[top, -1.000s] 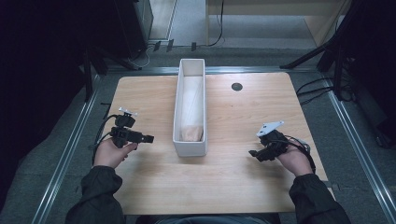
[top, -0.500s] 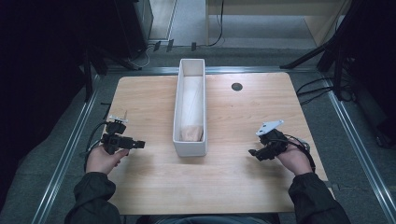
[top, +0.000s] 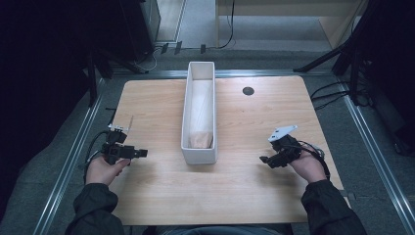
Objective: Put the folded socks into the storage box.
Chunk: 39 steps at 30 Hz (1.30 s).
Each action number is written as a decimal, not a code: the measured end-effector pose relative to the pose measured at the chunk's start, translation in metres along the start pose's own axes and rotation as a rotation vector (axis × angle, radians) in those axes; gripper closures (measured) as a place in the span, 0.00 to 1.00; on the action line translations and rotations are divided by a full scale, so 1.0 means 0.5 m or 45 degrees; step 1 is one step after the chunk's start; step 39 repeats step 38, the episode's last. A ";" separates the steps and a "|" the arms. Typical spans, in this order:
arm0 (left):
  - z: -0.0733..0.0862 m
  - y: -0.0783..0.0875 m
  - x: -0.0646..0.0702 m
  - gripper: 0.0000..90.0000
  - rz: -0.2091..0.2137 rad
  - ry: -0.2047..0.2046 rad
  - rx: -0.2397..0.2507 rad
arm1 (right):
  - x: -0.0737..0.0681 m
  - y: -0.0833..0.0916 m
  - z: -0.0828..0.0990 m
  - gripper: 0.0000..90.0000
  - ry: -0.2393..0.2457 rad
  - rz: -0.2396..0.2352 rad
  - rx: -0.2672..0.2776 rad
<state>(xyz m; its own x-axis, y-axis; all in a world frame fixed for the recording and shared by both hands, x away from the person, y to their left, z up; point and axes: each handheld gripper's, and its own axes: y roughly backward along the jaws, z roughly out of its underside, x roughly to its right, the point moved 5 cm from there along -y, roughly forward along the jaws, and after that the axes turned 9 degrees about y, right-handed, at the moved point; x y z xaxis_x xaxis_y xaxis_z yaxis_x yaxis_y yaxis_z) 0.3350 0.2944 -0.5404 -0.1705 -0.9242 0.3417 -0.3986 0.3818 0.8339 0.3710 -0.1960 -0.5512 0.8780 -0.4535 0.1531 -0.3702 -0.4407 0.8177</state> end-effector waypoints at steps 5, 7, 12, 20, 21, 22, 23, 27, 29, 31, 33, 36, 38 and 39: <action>0.000 -0.002 0.002 0.34 -0.014 0.019 -0.007 | -0.001 0.000 -0.001 0.27 0.006 0.000 -0.003; -0.002 0.001 0.003 0.36 -0.013 0.038 0.003 | 0.000 -0.001 0.000 0.27 0.007 0.001 -0.008; -0.002 -0.001 0.006 0.36 -0.004 0.013 -0.003 | -0.004 -0.001 0.001 0.27 0.014 -0.002 -0.014; 0.002 -0.013 0.011 0.35 -0.009 -0.003 -0.041 | -0.006 -0.004 0.000 0.27 0.016 -0.008 -0.020; 0.002 -0.014 0.012 0.35 -0.007 -0.008 -0.047 | -0.007 -0.004 0.000 0.27 0.022 -0.009 -0.020; 0.002 -0.015 0.012 0.35 -0.008 -0.007 -0.049 | -0.007 -0.004 -0.001 0.27 0.023 -0.010 -0.020; 0.002 -0.015 0.012 0.34 -0.009 -0.008 -0.051 | -0.007 -0.004 -0.001 0.27 0.020 -0.011 -0.017; 0.003 -0.018 0.014 0.34 0.001 -0.010 -0.060 | -0.006 -0.003 0.000 0.27 0.016 -0.010 -0.019; 0.005 -0.021 0.017 0.34 -0.001 -0.023 -0.071 | -0.006 -0.003 -0.001 0.27 0.015 -0.009 -0.018; 0.004 -0.021 0.019 0.33 0.004 -0.025 -0.071 | -0.007 -0.003 -0.001 0.27 0.016 -0.010 -0.018; 0.004 -0.021 0.018 0.33 0.007 -0.025 -0.072 | -0.006 -0.004 -0.001 0.27 0.020 -0.008 -0.018; 0.004 -0.021 0.017 0.33 0.007 -0.022 -0.070 | -0.005 -0.004 -0.001 0.27 0.022 -0.011 -0.018; 0.003 -0.021 0.017 0.33 0.006 -0.020 -0.068 | -0.005 -0.005 -0.001 0.27 0.020 -0.014 -0.018; 0.003 -0.021 0.017 0.33 0.006 -0.020 -0.068 | -0.005 -0.005 -0.001 0.27 0.020 -0.014 -0.018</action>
